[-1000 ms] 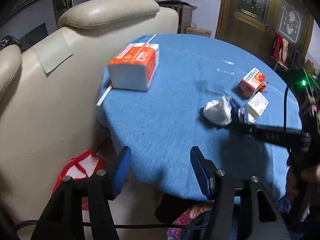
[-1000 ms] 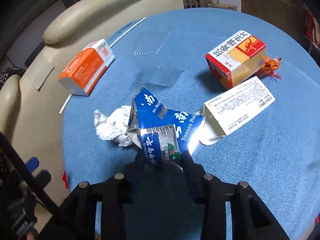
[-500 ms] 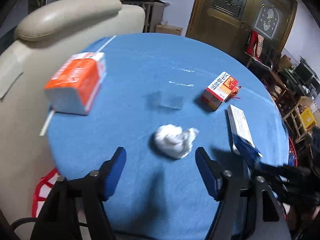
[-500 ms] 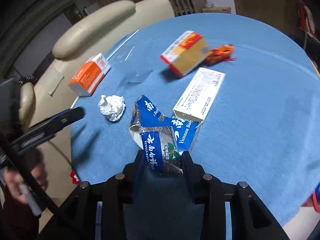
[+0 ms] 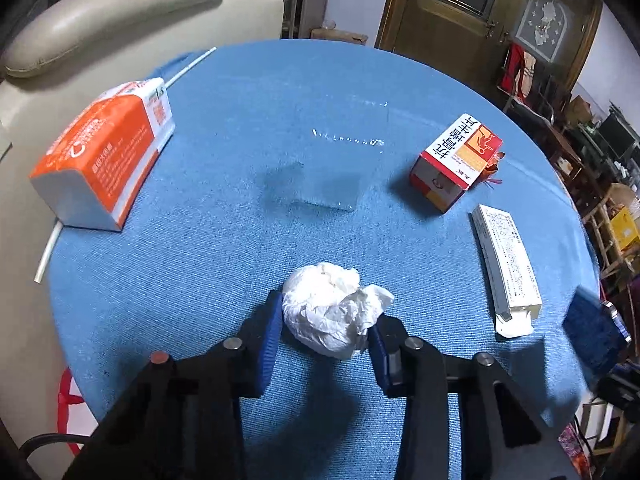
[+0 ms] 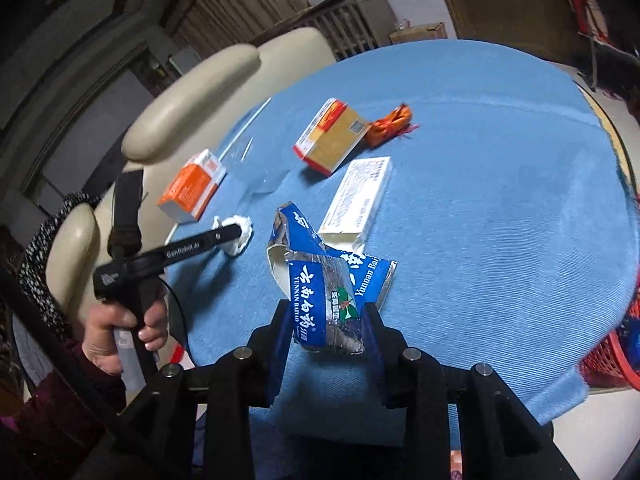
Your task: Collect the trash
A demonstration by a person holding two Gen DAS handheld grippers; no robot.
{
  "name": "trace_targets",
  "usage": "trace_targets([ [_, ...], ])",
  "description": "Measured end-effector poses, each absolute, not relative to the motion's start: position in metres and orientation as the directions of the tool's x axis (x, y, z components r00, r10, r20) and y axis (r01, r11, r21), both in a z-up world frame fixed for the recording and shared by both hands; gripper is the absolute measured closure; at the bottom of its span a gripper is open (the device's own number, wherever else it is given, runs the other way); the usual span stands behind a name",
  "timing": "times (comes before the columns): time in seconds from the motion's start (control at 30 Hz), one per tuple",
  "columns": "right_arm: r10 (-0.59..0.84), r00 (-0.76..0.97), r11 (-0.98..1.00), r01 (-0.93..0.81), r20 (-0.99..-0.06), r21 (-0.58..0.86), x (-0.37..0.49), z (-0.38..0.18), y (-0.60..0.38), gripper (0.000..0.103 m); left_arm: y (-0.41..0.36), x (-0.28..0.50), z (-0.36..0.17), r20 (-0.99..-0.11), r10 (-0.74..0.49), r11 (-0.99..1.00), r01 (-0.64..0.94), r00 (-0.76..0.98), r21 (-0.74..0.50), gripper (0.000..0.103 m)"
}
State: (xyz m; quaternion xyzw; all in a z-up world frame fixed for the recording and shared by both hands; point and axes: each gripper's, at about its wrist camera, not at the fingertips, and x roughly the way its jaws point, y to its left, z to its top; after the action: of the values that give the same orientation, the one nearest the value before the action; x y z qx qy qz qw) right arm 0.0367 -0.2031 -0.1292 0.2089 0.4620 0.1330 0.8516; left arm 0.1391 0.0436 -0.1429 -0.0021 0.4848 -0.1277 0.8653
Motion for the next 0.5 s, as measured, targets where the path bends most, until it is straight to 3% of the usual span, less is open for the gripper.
trace_targets([
  [0.2, 0.400, 0.591, 0.869, -0.002, -0.701, 0.494, 0.021, -0.119, -0.231, 0.066, 0.022, 0.116, -0.117, -0.801, -0.255, 0.957, 0.260, 0.542, -0.129, 0.066],
  [0.5, 0.368, 0.662, 0.846, 0.053, -0.653, 0.530, -0.002, -0.106, -0.273, 0.066, -0.053, 0.074, -0.064, -0.743, -0.245, 0.925, 0.379, 0.623, 0.012, 0.066],
])
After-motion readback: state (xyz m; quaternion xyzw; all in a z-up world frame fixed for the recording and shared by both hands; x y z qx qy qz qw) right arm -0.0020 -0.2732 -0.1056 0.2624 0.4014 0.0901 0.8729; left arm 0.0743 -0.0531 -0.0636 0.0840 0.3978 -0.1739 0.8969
